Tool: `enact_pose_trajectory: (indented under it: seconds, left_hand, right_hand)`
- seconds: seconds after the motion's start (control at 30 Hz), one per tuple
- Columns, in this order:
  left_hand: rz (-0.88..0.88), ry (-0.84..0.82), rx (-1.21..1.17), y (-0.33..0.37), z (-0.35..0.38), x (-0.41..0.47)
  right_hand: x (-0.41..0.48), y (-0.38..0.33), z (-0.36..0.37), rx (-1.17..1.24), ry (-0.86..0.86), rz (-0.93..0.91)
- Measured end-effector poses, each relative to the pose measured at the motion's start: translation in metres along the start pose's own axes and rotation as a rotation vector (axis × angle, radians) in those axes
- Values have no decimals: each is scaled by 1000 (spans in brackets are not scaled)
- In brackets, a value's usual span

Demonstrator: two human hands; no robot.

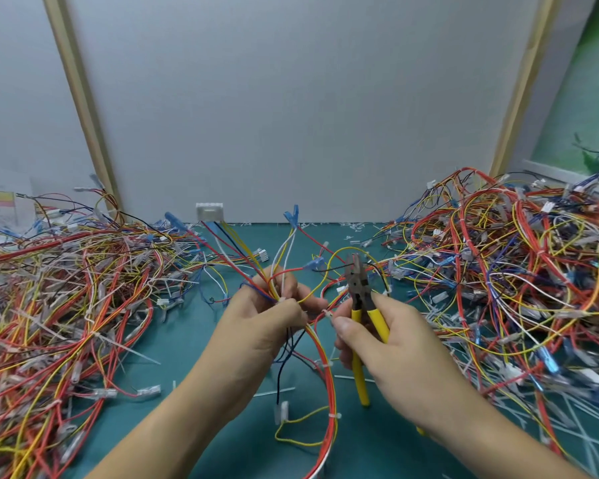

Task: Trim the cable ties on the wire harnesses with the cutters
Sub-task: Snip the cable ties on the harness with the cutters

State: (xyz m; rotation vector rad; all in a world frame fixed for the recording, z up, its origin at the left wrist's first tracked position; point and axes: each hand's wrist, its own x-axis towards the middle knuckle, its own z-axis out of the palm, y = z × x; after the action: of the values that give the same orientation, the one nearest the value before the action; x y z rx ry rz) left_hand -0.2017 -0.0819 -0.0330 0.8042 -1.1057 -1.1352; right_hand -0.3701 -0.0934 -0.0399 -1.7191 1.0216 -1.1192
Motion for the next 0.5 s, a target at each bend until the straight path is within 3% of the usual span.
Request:
enact_pose_trajectory:
  seconds: [0.2,0.5]
  left_hand:
    - [15,-40,227,3,1,-2]
    - [-97,-86,262,3,2,-7]
  right_hand:
    - [-3,-2,-2,-328,17,-175]
    - [-3,-2,-4,-388,-14,-178]
